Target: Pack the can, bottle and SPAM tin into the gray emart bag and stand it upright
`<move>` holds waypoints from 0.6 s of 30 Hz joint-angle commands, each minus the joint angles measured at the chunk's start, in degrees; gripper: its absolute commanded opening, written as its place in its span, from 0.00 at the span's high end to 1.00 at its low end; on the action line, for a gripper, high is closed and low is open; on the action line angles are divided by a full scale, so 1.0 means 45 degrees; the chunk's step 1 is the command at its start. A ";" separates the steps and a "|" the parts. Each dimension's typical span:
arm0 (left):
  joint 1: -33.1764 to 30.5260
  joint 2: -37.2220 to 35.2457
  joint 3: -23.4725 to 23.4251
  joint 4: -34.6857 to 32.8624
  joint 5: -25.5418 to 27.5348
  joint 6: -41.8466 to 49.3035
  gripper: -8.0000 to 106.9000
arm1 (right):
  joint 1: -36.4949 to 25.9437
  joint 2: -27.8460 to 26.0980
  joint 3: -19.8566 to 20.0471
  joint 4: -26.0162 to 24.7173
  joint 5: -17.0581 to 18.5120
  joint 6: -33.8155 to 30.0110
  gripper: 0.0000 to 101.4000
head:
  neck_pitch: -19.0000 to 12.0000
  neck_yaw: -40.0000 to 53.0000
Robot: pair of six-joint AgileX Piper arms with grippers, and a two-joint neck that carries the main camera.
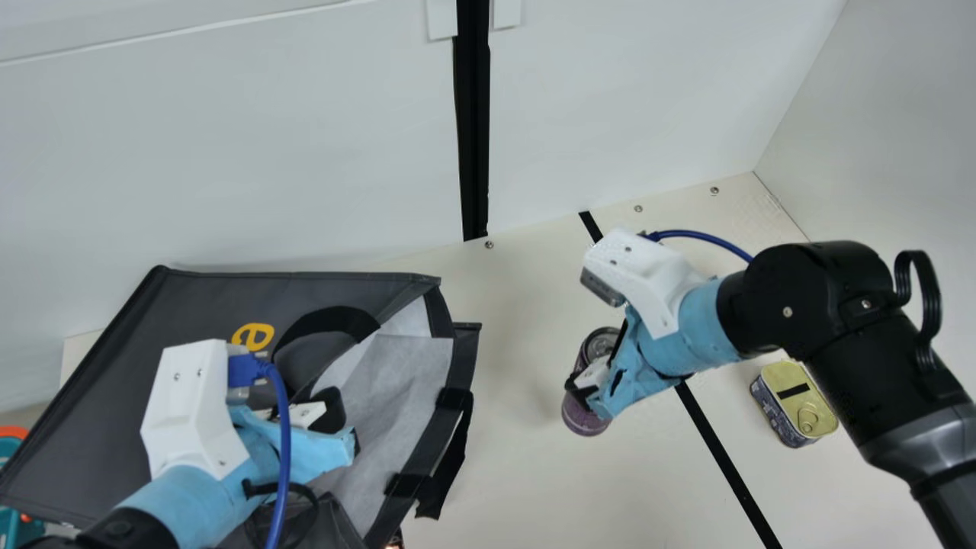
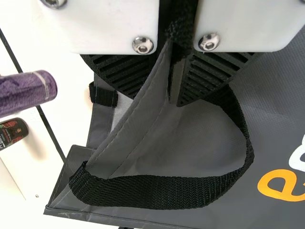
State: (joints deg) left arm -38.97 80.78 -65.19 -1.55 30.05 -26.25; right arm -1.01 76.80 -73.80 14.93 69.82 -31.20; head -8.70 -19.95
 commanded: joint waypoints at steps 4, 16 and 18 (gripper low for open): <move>0.0000 0.0000 0.0000 0.0000 0.0000 0.0000 1.00 | 0.0404 -0.0085 0.0144 0.0155 0.0017 -0.0261 1.00 | -0.0289 -0.0011; 0.0000 0.0000 0.0000 0.0000 0.0000 0.0000 1.00 | 0.1096 -0.0313 0.0444 0.0482 0.0017 -0.0842 1.00 | -0.0289 -0.0011; 0.0000 0.0000 0.0000 0.0000 0.0000 0.0000 1.00 | 0.1114 -0.0375 0.0456 0.0579 0.0017 -0.0953 1.00 | -0.0289 -0.0011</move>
State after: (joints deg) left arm -38.97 80.78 -65.19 -1.55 30.05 -26.25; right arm 3.96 75.20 -71.83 17.39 69.94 -35.24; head -8.70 -19.95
